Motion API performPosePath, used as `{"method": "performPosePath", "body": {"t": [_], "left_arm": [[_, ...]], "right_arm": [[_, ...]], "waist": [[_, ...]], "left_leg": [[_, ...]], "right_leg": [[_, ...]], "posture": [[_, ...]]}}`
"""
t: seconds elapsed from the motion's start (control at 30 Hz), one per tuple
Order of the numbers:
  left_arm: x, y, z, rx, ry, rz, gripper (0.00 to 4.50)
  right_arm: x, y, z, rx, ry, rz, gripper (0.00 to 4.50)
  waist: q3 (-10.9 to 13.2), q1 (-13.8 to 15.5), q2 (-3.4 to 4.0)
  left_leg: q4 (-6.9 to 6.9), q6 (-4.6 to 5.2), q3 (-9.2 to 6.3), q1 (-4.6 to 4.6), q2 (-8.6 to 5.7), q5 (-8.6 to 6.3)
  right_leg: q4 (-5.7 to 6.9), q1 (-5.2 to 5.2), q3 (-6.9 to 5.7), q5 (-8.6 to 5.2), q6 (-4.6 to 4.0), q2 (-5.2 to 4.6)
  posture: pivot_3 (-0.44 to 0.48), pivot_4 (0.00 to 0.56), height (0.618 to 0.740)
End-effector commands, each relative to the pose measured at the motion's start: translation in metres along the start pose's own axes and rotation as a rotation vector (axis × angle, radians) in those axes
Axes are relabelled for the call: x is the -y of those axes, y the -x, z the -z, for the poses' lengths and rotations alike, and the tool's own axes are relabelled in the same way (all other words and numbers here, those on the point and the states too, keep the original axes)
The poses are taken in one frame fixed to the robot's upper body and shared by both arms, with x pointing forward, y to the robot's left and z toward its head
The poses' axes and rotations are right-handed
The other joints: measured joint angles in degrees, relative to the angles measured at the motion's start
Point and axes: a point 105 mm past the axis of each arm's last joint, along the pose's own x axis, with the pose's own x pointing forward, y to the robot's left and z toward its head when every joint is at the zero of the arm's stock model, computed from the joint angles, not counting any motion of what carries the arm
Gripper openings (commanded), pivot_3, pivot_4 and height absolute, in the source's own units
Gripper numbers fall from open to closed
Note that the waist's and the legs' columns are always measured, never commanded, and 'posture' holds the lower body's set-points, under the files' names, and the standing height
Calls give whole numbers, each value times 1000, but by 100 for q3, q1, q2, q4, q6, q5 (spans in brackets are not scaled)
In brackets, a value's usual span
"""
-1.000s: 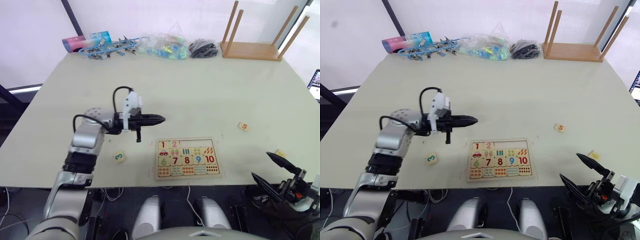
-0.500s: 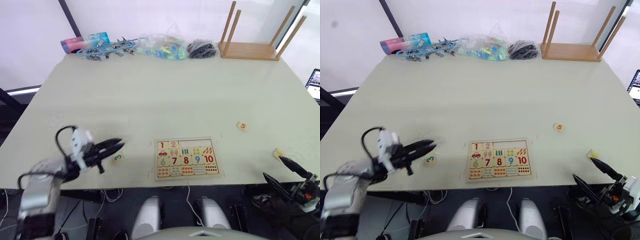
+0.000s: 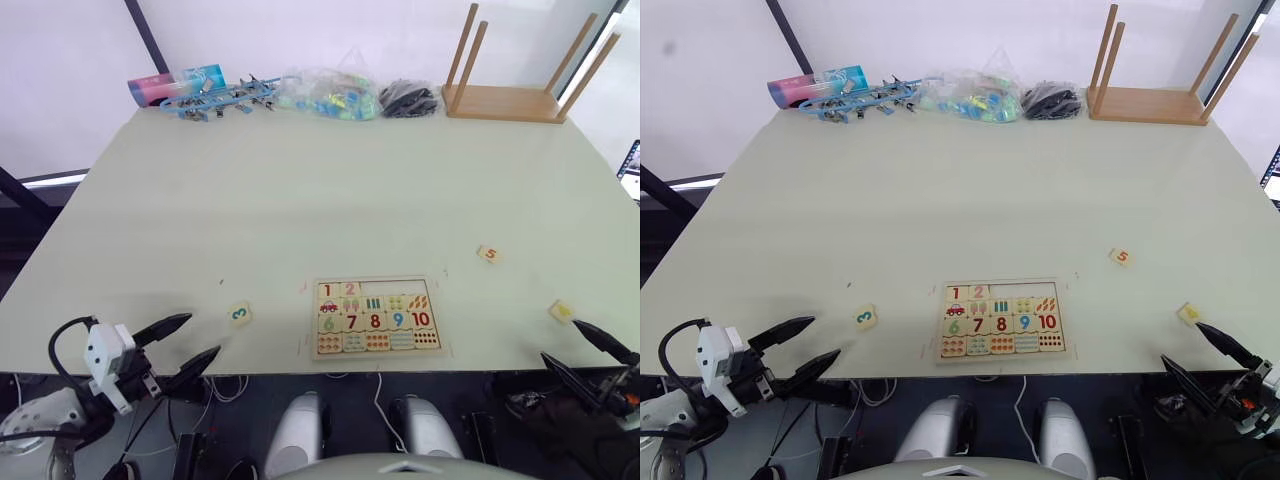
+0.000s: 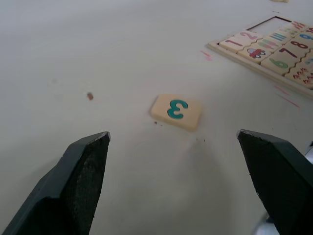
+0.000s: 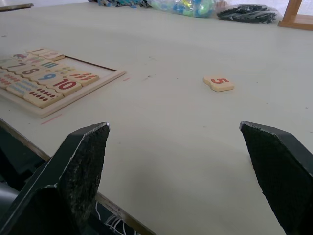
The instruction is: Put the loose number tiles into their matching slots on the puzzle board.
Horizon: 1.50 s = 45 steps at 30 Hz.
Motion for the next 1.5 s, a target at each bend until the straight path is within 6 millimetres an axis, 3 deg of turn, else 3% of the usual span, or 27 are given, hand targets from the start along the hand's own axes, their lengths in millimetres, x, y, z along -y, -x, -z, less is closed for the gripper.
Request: {"method": "performPosePath", "body": {"t": [0.03, 0.6, 1.5], "left_arm": [[-3, 6, -8, 31, -43, -11, 4420], [-3, 4, -11, 35, -49, 26, 4420], [-5, -8, -19, 48, -58, 78, 4420]], "right_arm": [[6, 9, -8, 5, 38, 19, 4500], [6, 27, 6, -44, 27, 115, 4500], [15, 22, 1, -2, 57, 167, 4500]], "waist": [[-1, -4, -2], [-2, -20, 6], [-1, -20, 7]], "left_leg": [[1, -1, -1, 0, 0, -1], [0, -4, 0, -1, 2, -3], [-10, -5, 1, -12, 3, -3]], "right_leg": [[0, 0, -3, -1, 2, 0], [-2, -1, -20, -4, 6, -11], [-4, -15, -20, -4, 6, -18]], "posture": [[0, 150, 740], [0, 150, 740], [0, 150, 740]]}}
